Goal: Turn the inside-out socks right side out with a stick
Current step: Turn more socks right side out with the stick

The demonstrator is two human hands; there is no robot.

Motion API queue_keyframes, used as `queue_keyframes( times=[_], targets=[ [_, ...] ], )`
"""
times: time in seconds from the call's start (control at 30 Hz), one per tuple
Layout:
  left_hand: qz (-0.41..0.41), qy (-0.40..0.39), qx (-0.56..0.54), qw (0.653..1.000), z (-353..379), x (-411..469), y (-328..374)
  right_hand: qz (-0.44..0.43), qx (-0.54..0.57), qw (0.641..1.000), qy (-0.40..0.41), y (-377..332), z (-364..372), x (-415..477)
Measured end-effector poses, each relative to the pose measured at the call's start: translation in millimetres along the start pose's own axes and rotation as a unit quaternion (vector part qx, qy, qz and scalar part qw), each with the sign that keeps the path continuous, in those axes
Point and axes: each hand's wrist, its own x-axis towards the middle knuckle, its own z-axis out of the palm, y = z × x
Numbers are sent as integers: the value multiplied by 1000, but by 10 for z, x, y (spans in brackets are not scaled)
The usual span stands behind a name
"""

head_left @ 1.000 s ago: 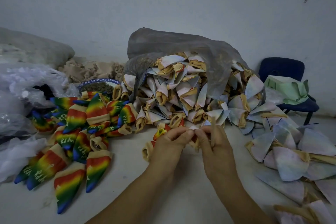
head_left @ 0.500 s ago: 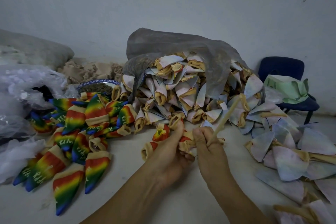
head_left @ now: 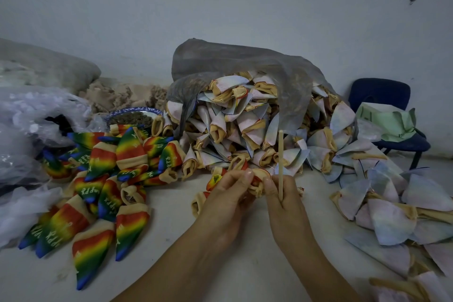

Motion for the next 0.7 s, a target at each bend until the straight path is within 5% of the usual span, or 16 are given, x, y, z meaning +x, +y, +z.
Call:
queue_keyframes(
  times=[0.33,0.7],
  targets=[
    [43,-17,93,995,34,-50,-44,20,-69,997,3,58,-1,32],
    [141,6,170,975,92,-84,-51,62,-5,998,13,-26,-34,56]
  ],
)
